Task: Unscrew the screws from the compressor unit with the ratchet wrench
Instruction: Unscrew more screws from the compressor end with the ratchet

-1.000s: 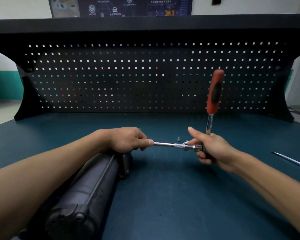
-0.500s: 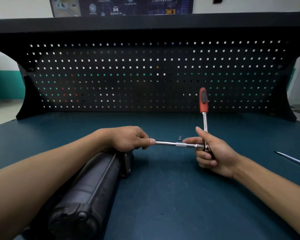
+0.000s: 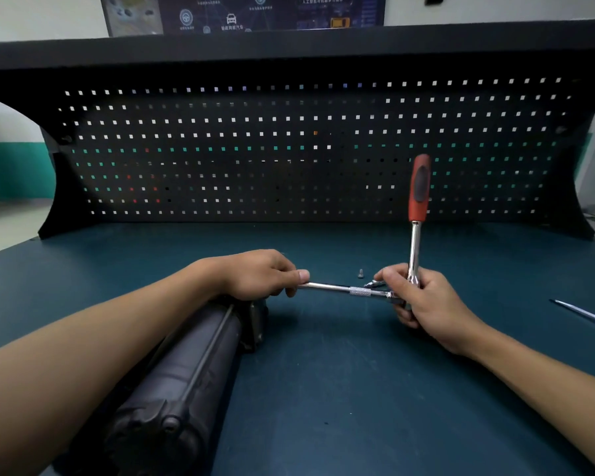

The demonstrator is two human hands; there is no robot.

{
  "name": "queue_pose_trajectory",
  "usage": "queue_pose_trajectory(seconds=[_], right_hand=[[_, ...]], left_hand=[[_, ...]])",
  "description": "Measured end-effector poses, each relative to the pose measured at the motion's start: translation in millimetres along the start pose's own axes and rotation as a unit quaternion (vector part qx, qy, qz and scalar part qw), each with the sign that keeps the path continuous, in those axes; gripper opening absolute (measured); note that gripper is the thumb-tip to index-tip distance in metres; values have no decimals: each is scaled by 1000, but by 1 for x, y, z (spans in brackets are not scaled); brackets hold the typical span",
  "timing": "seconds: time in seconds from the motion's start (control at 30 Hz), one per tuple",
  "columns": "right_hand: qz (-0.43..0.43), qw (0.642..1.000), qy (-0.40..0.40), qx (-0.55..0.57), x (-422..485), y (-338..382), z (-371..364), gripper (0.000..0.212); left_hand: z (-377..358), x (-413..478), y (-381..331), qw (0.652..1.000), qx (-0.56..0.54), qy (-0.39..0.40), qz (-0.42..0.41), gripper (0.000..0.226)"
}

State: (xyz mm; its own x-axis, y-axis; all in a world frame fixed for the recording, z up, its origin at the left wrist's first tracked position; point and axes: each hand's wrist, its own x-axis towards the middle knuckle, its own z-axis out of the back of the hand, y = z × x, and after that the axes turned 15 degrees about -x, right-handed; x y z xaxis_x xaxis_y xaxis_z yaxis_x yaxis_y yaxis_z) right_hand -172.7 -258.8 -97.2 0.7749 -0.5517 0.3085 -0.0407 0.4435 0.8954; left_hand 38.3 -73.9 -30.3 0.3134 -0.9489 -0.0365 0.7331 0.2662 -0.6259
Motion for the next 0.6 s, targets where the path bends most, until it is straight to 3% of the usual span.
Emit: queue_pose_trajectory(seconds=[0.2, 0.33, 0.5, 0.6], right_hand=[[140, 976, -47, -159, -4, -4, -4, 32], [211, 953, -82, -203, -5, -5, -3, 28], [268, 903, -83, -324, -7, 3, -3, 28], [256, 910, -78, -316, -9, 4, -3, 23]], left_hand=[[4, -6, 2, 1000, -16, -1, 17, 54], [2, -8, 0, 1000, -19, -1, 19, 57], [2, -8, -1, 999, -32, -8, 17, 61], [1, -8, -1, 1000, -11, -6, 12, 57]])
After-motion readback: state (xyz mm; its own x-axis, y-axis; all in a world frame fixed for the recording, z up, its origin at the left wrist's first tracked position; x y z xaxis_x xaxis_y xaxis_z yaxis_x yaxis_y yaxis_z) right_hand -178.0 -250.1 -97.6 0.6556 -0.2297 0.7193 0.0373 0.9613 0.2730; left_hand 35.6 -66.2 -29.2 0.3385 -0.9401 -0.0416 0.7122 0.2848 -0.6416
